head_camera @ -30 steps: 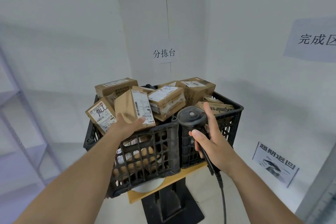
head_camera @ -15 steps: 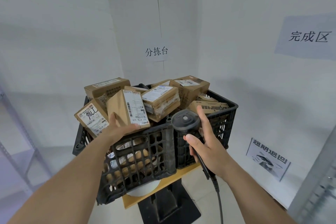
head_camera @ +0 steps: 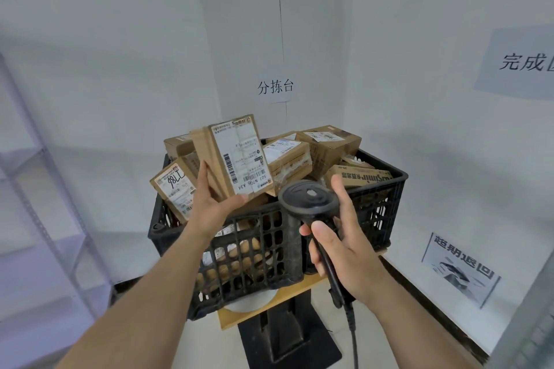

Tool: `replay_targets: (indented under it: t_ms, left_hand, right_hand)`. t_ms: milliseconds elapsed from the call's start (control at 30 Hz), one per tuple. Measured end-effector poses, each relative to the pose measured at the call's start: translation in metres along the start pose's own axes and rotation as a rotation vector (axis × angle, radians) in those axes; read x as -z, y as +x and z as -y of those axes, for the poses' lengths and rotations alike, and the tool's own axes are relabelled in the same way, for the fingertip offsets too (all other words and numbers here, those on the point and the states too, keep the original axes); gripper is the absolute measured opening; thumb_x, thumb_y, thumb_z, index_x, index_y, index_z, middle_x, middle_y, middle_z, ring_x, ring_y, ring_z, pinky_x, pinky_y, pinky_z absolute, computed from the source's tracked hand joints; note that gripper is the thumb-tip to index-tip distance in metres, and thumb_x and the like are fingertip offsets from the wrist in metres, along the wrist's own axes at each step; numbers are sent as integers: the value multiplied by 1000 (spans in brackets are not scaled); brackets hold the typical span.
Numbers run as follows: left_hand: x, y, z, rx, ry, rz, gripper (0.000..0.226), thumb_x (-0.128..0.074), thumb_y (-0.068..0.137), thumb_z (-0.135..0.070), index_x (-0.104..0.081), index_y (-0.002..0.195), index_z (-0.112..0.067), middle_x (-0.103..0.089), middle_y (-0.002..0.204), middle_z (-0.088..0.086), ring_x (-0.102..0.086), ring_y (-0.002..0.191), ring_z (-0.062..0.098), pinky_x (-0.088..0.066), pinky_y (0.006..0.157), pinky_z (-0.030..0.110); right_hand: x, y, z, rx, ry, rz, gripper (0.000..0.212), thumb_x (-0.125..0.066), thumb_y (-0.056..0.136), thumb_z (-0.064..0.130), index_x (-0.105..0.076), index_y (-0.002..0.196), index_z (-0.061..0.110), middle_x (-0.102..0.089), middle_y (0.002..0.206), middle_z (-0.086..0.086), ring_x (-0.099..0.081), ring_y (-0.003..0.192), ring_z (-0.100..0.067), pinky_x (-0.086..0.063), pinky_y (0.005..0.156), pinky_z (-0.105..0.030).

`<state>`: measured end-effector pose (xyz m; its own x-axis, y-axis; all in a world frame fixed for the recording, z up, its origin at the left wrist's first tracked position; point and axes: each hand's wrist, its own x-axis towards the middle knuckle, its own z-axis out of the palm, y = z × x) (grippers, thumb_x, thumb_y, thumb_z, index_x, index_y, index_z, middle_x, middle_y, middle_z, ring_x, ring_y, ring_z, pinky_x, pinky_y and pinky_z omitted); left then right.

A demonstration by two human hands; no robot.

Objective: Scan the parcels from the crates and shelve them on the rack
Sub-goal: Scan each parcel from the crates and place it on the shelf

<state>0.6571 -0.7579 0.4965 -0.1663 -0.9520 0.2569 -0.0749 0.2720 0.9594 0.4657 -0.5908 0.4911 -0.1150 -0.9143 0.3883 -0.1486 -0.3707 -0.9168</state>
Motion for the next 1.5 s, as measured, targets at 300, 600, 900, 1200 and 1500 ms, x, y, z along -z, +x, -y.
replay_targets:
  t_ms: [300,600,900,1200,1500]
  left_hand:
    - [-19,-30,-3,-7,-63,103,111,-76,78,-4,0,155,-29,-45,145,-2,-45,124,13,-35,106,33]
    - [-39,-37,-9,-30,-58,181,115,-80,75,-11,0,154,-36,-38,151,-2,-37,131,13,-29,111,42]
    - [-54,-40,-12,-41,-52,238,109,-75,79,-2,-1,154,-33,-43,142,-8,-41,122,10,-32,103,34]
    - [-61,-38,-12,-50,-21,275,108,-74,80,-4,-1,153,-34,-39,140,-12,-38,123,8,-30,108,39]
    - [-62,-30,-4,-27,-32,301,109,-74,80,-5,1,154,-32,-40,135,-14,-40,120,8,-30,100,31]
  right_hand:
    - [-4,-37,8,-46,71,-1,70,-54,87,42,-8,131,71,-64,88,-5,-54,64,-16,-48,55,-29]
    - [12,-54,21,-60,61,-71,76,-54,84,41,-8,139,64,-64,86,-4,-53,61,-17,-48,53,-28]
    - [20,-60,27,-14,47,-71,73,-54,86,41,-8,136,67,-68,90,2,-54,63,-17,-49,54,-28]
    - [25,-62,23,-1,-10,-111,73,-53,88,44,-7,140,65,-67,88,0,-55,64,-18,-49,56,-30]
    - [25,-60,25,6,-5,-115,74,-57,87,43,-8,137,66,-67,95,-5,-55,64,-18,-50,55,-30]
